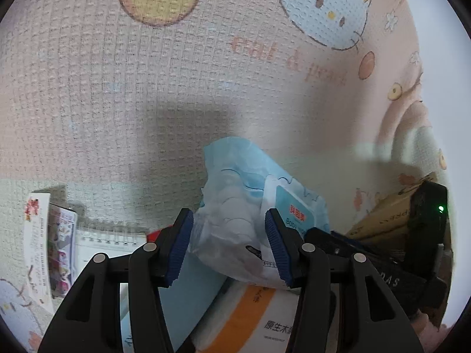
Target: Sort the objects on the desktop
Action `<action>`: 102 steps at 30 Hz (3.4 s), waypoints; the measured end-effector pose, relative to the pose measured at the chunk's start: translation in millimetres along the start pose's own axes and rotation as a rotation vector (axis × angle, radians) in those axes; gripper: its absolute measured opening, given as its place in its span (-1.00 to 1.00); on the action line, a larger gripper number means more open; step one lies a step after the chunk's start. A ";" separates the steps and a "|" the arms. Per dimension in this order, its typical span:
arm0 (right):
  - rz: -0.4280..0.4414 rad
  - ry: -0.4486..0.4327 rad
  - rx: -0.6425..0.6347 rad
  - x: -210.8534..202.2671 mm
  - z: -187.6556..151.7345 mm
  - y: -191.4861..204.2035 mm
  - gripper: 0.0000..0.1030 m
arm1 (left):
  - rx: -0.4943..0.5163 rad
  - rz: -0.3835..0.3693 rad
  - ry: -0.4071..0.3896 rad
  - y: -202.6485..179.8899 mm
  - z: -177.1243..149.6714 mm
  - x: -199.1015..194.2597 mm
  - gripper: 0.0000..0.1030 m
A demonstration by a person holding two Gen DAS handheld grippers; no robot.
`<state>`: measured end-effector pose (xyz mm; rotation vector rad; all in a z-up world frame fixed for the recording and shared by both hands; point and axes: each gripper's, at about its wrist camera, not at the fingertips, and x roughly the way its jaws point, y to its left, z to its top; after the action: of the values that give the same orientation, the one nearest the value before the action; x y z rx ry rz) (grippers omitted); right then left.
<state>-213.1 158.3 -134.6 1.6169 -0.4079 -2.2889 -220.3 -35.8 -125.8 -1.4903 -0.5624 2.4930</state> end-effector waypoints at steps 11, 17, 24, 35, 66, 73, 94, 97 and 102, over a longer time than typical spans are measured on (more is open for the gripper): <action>0.200 0.020 0.049 10.5 -11.2 14.6 0.49 | -0.023 -0.030 -0.020 0.5 -7.0 -2.2 -0.11; 0.179 -0.064 0.005 -19.7 -6.3 20.0 -0.05 | -0.094 -0.058 -0.067 7.3 -7.7 -16.7 -0.19; 0.165 -0.094 -0.069 -29.2 -10.1 51.7 -0.09 | -0.053 -0.045 -0.099 -3.4 -15.6 -44.1 -0.20; 0.173 -0.042 -0.147 -58.1 -63.1 64.7 -0.12 | -0.023 -0.032 -0.116 7.0 -64.6 -95.5 -0.21; 0.186 -0.171 -0.262 -155.6 -92.7 65.3 -0.20 | -0.080 -0.172 -0.201 -15.0 -97.9 -153.2 -0.23; 0.136 -0.032 -0.259 -114.2 -113.1 47.3 -0.30 | -0.193 -0.122 -0.057 12.1 -135.5 -108.5 -0.24; 0.084 -0.080 -0.319 -117.6 -90.8 34.1 -0.32 | 0.034 0.215 -0.152 -13.3 -159.8 -143.4 -0.22; 0.113 -0.087 -0.343 -116.1 -92.2 45.6 -0.32 | -0.067 0.197 -0.123 1.0 -174.4 -141.5 -0.23; 0.129 -0.080 -0.433 -111.6 -98.9 56.3 -0.32 | -0.249 0.070 -0.040 28.8 -196.1 -128.9 -0.26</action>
<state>-79.5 147.1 -48.4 1.2513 -0.0252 -2.1609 14.5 -62.1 -116.9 -1.5702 -0.8706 2.5890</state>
